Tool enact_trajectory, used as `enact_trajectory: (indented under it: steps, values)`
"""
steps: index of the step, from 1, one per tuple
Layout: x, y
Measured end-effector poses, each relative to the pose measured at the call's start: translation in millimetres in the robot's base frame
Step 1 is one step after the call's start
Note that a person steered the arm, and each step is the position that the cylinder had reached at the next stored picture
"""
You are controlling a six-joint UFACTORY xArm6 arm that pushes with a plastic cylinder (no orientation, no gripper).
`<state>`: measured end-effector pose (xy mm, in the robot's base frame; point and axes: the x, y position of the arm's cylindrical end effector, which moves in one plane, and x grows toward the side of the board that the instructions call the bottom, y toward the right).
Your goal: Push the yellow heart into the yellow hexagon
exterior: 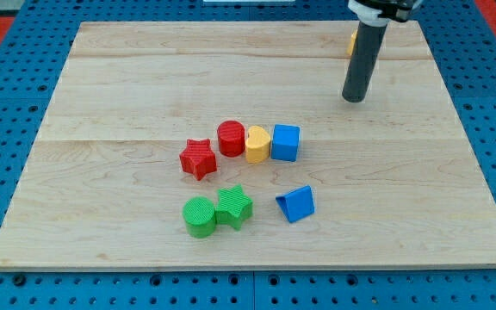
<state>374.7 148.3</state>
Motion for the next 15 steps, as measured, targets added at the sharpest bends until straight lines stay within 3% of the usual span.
enact_trajectory:
  steps: [2, 4, 5, 6, 7, 8, 10, 11, 12, 13, 15]
  values:
    - [48.0, -23.1]
    - [66.5, -74.4]
    - [89.3, -59.6]
    - [141.0, -88.8]
    - [138.6, -136.9]
    - [93.7, -144.1]
    - [61.4, -184.4]
    - [21.9, -159.4]
    - [20.3, -126.1]
    - [59.1, -152.1]
    - [-0.9, -70.7]
